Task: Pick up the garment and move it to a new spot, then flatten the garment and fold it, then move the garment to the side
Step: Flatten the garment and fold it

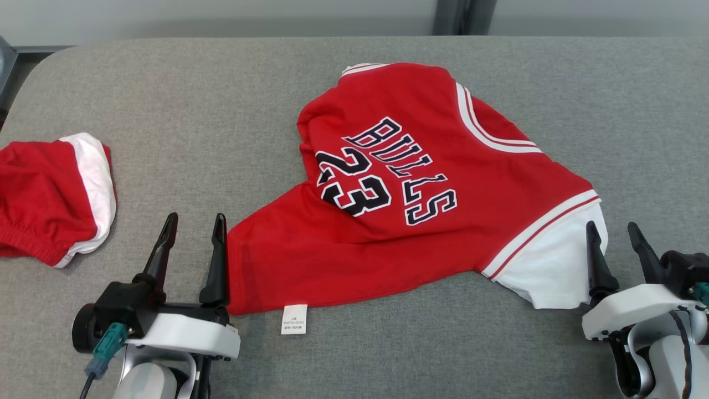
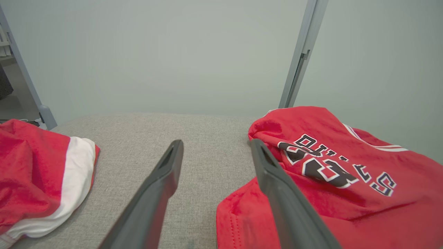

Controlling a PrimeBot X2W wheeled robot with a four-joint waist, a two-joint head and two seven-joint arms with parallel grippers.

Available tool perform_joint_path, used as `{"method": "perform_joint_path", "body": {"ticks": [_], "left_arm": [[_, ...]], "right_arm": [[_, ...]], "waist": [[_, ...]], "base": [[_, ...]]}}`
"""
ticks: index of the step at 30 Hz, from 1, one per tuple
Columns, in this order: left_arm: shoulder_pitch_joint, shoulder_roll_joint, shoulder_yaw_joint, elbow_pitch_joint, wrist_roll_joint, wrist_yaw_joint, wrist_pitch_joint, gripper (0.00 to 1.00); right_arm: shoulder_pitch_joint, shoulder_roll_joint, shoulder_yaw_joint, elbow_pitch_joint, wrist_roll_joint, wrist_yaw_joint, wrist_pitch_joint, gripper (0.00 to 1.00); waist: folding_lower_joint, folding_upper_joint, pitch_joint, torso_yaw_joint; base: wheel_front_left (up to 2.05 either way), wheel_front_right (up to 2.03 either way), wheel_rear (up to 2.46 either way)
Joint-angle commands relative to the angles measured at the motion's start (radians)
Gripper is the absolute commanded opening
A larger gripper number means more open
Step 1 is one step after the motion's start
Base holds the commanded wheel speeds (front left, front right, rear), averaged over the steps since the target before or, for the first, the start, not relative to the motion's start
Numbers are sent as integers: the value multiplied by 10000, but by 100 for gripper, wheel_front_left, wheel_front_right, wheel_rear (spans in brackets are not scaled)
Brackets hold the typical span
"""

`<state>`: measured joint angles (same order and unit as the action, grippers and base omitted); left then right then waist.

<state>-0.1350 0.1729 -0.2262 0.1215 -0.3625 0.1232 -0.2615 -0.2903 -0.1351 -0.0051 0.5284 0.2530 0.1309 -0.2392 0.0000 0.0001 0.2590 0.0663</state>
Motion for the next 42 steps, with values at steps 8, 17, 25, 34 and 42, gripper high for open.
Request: {"method": "perform_joint_path", "body": {"ticks": [8,17,25,34,42], "left_arm": [[895,194,254,-118,45,122,-48,100],[1840,236,98,-155,-57,185,89,100],[1947,365,10,-184,-91,175,284,100],[1802,423,-39,-157,-135,199,333,100],[1670,340,-302,517,-466,-125,935,100]], "right_arm": [[1213,396,-297,-2193,-717,0,-208,100],[2708,727,-243,-4086,-1123,-2,511,100],[3208,809,-66,-4819,-1134,-2,970,100],[3189,825,-69,-4923,-1028,-2,1026,100],[2955,826,58,-4935,-1013,-2,1112,100]], "waist": [[0,-1,-834,-592],[0,-1,-1370,-717],[0,-1,-1337,-756],[0,-1,-1227,-722],[0,-1,-816,-685]], "base": [[0,0,0],[0,0,0],[0,0,0],[0,0,0],[0,0,0]]}}
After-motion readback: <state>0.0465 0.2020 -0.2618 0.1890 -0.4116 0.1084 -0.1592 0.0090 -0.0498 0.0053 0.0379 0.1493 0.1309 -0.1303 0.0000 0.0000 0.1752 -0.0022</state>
